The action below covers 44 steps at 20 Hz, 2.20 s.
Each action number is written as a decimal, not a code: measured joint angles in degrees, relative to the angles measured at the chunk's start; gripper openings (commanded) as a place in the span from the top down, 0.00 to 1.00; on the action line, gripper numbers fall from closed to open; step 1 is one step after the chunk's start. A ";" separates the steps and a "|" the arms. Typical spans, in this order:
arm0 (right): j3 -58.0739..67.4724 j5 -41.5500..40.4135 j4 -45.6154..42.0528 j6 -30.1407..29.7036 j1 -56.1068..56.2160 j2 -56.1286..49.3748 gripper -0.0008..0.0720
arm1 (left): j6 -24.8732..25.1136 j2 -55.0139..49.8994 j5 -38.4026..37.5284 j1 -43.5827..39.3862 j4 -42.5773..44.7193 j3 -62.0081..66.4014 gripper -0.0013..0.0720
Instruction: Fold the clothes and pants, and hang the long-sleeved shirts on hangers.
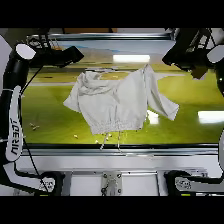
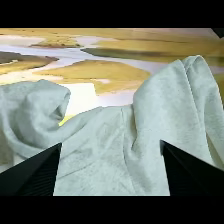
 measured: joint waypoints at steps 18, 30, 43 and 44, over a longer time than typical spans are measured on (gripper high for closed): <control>-39.82 8.35 3.19 -6.27 -2.27 31.82 0.06 | 0.31 14.49 0.87 -2.08 -4.57 -56.37 0.07; -45.35 8.39 5.27 -6.27 -2.27 28.87 0.06 | 0.72 14.86 10.14 -11.96 -7.06 -60.17 0.95; -54.60 -8.02 20.31 -8.00 9.07 7.54 0.26 | 0.92 14.86 10.45 -12.17 -7.13 -60.22 0.95; -54.66 -8.83 21.18 -8.22 10.12 6.97 0.43 | 0.92 14.86 10.47 -12.17 -7.13 -60.22 0.95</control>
